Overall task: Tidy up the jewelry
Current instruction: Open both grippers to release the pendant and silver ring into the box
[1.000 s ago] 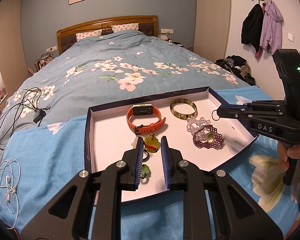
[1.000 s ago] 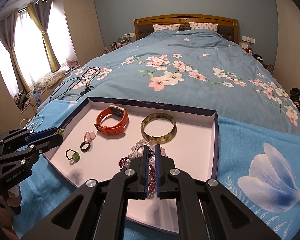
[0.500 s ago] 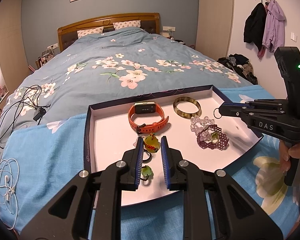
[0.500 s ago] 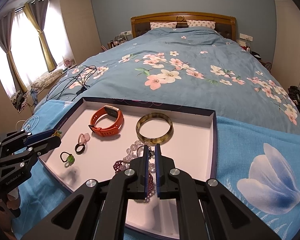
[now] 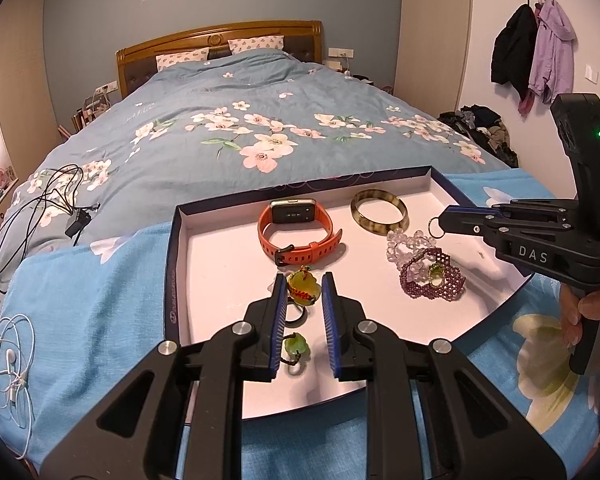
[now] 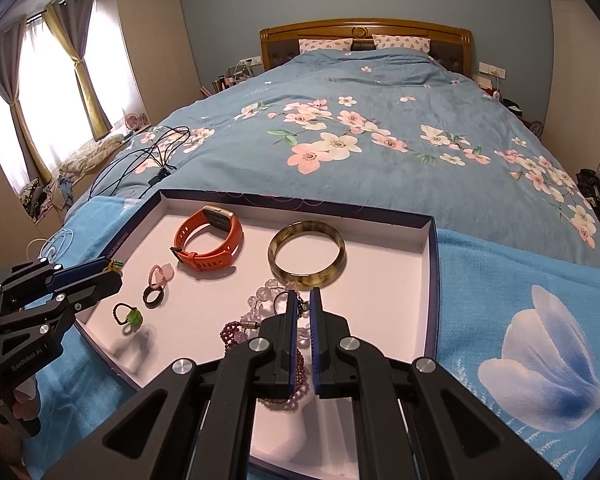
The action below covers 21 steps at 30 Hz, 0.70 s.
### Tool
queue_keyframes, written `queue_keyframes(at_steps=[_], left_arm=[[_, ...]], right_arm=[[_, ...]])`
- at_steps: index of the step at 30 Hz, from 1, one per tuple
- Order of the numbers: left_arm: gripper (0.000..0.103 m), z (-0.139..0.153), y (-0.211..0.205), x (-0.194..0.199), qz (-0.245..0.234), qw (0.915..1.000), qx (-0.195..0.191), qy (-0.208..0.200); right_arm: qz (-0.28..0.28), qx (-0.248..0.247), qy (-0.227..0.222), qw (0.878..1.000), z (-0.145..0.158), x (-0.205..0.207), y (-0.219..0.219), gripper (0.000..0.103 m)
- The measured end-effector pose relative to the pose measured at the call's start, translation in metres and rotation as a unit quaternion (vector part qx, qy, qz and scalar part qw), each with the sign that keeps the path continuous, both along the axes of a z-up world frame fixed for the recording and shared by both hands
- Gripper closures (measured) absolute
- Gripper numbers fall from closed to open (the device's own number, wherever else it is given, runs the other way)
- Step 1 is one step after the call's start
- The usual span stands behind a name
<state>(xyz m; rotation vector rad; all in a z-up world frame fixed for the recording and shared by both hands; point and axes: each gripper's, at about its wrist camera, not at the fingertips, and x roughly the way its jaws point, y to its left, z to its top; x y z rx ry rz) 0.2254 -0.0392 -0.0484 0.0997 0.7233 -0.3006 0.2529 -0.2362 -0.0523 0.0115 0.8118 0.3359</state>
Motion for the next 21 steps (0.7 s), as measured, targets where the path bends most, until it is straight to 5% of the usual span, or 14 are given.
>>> queue_keyframes(at_steps=[21], left_arm=[[0.085,-0.0075,-0.0015,0.0097,0.004,0.9999,0.003,0.013]], right_arm=[[-0.001,-0.007,0.007,1.000,-0.0047,0.0063,0.0035,0.099]])
